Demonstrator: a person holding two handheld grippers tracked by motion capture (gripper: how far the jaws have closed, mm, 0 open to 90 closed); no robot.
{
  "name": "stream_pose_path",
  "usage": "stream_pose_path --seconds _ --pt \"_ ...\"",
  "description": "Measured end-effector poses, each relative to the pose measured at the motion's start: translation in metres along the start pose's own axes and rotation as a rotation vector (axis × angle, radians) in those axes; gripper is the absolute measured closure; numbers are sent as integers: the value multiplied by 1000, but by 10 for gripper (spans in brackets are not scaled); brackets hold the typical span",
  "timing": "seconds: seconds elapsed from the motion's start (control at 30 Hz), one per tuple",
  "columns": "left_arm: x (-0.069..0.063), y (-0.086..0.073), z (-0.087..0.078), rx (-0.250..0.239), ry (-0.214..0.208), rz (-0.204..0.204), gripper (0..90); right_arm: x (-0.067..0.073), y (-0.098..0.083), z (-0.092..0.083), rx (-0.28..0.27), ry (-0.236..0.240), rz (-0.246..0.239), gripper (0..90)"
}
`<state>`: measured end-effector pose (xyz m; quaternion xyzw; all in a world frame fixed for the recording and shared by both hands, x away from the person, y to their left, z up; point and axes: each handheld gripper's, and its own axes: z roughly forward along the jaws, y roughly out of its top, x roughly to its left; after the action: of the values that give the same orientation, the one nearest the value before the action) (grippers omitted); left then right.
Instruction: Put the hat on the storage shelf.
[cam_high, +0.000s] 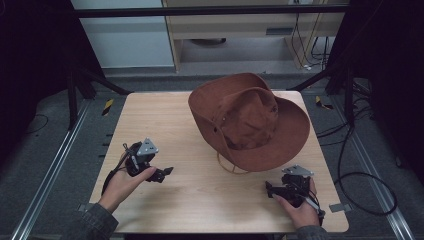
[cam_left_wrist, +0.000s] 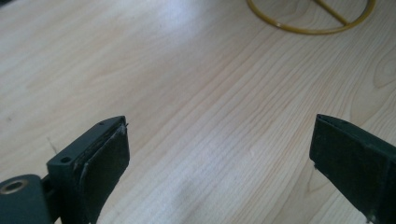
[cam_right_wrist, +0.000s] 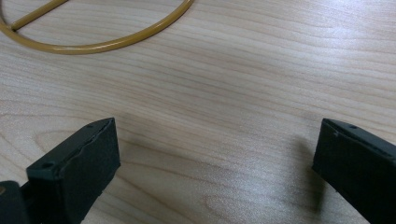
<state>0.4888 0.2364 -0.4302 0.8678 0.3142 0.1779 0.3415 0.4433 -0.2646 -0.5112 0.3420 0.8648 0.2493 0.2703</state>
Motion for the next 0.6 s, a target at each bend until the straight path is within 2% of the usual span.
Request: stream_pose_path --seconds 0.53,0.6 --pt "3 -41 21 61 -9 -48 44 0 0 0 0 0 0 6" --pt "4 -46 24 60 -5 -68 44 0 0 0 0 0 0 7"
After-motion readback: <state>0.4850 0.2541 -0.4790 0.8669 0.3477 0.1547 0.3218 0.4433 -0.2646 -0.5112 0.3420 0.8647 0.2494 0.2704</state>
